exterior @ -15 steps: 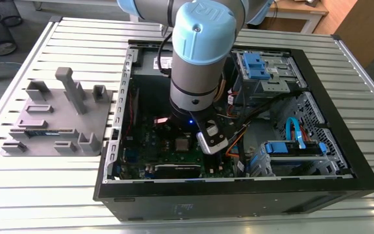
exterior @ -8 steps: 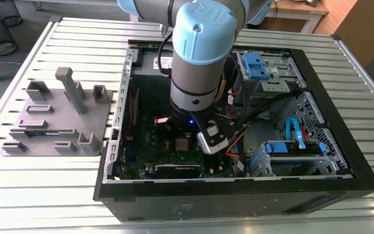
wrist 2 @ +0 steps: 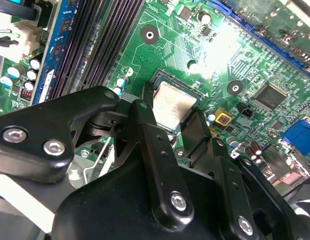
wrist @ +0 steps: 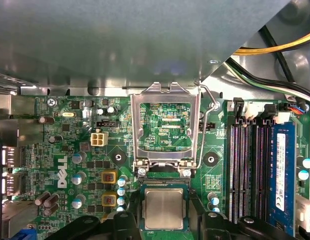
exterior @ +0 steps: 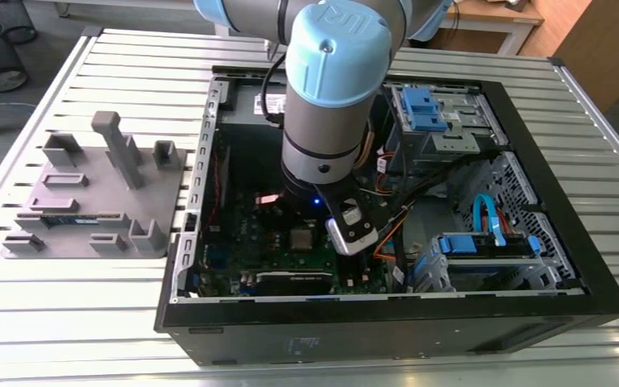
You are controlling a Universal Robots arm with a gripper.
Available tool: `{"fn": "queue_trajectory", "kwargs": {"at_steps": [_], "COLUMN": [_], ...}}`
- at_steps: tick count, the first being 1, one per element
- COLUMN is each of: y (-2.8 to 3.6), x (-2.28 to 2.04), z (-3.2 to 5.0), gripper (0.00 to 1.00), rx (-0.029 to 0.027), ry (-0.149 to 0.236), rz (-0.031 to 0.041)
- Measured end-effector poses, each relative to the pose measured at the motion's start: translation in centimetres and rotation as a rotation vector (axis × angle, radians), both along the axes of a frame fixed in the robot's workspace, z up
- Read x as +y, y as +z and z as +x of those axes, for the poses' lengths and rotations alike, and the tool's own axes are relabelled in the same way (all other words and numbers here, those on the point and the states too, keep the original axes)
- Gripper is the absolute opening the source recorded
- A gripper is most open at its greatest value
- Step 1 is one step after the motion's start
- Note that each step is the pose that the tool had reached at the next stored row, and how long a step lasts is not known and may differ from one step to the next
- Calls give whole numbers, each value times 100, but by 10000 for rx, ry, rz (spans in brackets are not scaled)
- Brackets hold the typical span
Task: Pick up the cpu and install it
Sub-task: 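Place the cpu into insertion slot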
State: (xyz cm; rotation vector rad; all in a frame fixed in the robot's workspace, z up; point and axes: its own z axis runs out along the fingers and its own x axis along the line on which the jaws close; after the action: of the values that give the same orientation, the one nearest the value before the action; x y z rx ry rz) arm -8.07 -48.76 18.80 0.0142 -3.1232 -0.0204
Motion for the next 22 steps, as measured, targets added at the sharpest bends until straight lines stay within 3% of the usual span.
{"fn": "queue_trajectory", "kwargs": {"at_steps": [2,3,18,22], "y": [0,0,1,1], "x": [0,0,0,0], "z": [0,0,37,-1], "gripper": [48,53,53,53], "rx": [2,2,4,-35], "ry": [0,0,-1,0], "rz": [0,-1,-4,-4]}}
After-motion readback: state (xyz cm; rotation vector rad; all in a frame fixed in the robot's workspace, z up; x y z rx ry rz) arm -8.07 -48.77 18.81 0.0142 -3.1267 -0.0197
